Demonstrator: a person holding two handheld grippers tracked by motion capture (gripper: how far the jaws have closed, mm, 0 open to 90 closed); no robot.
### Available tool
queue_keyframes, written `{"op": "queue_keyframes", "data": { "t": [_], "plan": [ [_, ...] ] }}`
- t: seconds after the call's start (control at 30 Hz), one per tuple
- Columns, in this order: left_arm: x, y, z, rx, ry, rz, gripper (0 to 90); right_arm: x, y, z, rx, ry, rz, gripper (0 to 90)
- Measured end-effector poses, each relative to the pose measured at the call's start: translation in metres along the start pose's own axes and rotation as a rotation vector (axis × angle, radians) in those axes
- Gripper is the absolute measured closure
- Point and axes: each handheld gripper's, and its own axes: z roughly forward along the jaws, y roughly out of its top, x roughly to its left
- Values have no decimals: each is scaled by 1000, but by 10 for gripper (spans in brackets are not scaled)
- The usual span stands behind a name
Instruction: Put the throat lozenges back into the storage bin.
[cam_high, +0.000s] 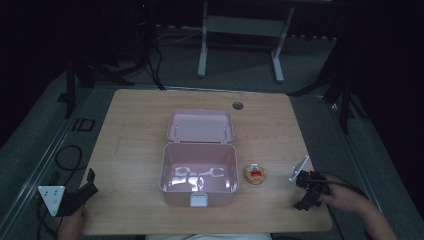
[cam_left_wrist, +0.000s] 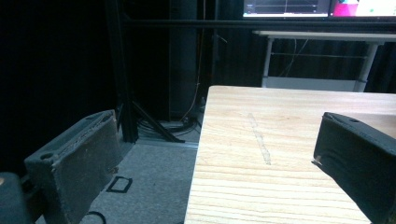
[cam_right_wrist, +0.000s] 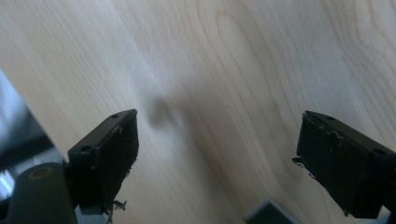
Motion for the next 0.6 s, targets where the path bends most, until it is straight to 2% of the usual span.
{"op": "queue_keyframes", "data": {
  "t": [0.03, 0.2, 0.23, 0.33, 0.37, 0.53, 0.6],
  "plan": [
    [0, 0, 0, 0, 1, -1, 11, -1, 4, -3, 41, -13, -21, 127],
    [0, 0, 0, 1, 1, -3, 11, 0, 13, -8, 84, -25, -43, 129],
    [0, 0, 0, 2, 0, -2, 11, 0, 16, -8, 110, -17, -48, 129],
    [0, 0, 0, 0, 0, -3, 11, 0, 20, -9, 122, -13, -49, 135],
    [0, 0, 0, 0, -1, -2, 11, 0, 24, -10, 135, -22, -72, 135],
    [0, 0, 0, 0, -1, -2, 11, 4, 31, -13, 147, -38, -103, 135],
    [0, 0, 0, 0, -3, -1, 11, 6, 44, -20, 140, -47, -130, 132]
  ]
}}
